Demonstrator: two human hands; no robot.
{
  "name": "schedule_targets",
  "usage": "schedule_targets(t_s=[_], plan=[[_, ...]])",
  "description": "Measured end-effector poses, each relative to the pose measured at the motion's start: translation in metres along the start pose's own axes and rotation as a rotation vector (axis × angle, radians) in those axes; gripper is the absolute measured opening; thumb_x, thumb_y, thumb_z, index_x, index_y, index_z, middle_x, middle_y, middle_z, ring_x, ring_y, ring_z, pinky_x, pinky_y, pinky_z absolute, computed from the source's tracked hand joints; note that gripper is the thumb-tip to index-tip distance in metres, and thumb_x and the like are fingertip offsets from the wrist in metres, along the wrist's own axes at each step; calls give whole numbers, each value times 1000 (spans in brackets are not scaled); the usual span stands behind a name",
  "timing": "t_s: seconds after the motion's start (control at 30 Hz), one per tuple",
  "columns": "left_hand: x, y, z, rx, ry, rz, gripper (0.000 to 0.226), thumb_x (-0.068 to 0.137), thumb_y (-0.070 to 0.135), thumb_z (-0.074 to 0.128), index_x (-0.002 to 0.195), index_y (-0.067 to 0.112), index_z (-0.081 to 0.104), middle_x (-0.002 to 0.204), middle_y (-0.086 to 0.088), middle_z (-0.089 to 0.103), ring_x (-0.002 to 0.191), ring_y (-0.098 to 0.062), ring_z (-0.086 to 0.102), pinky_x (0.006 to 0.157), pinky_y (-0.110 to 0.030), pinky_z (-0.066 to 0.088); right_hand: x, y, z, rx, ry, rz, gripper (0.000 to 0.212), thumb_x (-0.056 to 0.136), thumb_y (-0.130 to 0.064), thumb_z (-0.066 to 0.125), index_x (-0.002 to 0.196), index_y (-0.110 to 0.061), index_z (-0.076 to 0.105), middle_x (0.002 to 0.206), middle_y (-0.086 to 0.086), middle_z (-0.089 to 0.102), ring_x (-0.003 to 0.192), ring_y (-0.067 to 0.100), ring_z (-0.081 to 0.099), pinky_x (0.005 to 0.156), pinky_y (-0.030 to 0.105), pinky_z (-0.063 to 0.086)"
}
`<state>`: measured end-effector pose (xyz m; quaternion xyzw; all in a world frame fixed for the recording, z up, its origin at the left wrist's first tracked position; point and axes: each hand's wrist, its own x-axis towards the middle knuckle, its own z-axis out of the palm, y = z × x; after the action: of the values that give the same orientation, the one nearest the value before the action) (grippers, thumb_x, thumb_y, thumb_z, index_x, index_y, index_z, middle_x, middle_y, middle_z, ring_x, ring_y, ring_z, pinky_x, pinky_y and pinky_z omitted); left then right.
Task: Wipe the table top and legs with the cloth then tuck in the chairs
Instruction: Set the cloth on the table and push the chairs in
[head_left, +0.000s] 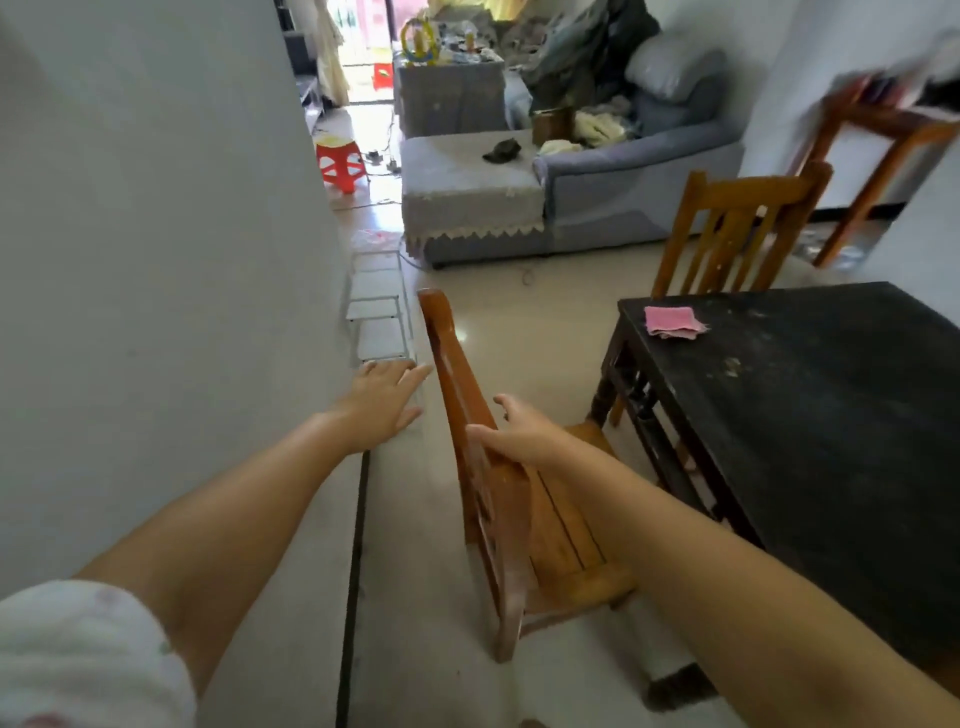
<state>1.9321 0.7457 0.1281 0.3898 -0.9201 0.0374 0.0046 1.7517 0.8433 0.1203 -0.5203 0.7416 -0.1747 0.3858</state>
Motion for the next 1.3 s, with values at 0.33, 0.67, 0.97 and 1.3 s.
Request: schedule_targets(t_s=[0.33, 0.67, 0.97, 1.3], plan=[[87, -9, 28, 88, -4, 423, 65, 86, 41, 59, 140, 23, 29, 150, -2, 27, 140, -21, 19, 116, -42, 10, 12, 1, 0, 88, -258, 146, 80, 80, -31, 68, 143, -36, 18, 130, 5, 50, 106, 23, 58, 88, 40, 53], [140, -6, 23, 110, -65, 848, 37, 80, 51, 59, 104, 24, 52, 106, 6, 55, 102, -13, 51, 96, -28, 36, -7, -2, -13, 81, -273, 288, 83, 86, -19, 62, 145, -40, 9, 134, 7, 47, 102, 23, 57, 74, 31, 53], [148, 58, 30, 73, 57, 1127, 48, 78, 60, 57, 97, 17, 60, 99, -1, 61, 100, -19, 55, 100, -32, 36, -65, 35, -36, 62, -196, 403, 74, 90, -22, 55, 144, -44, 9, 127, 1, 49, 105, 20, 55, 90, 37, 49], [198, 105, 21, 173, -33, 1163, 54, 82, 63, 47, 118, 22, 50, 125, 2, 52, 122, -17, 41, 113, -37, 16, -61, 53, -58, 175, -67, 493, 73, 88, -24, 57, 143, -45, 13, 134, 1, 46, 108, 21, 53, 90, 38, 48]])
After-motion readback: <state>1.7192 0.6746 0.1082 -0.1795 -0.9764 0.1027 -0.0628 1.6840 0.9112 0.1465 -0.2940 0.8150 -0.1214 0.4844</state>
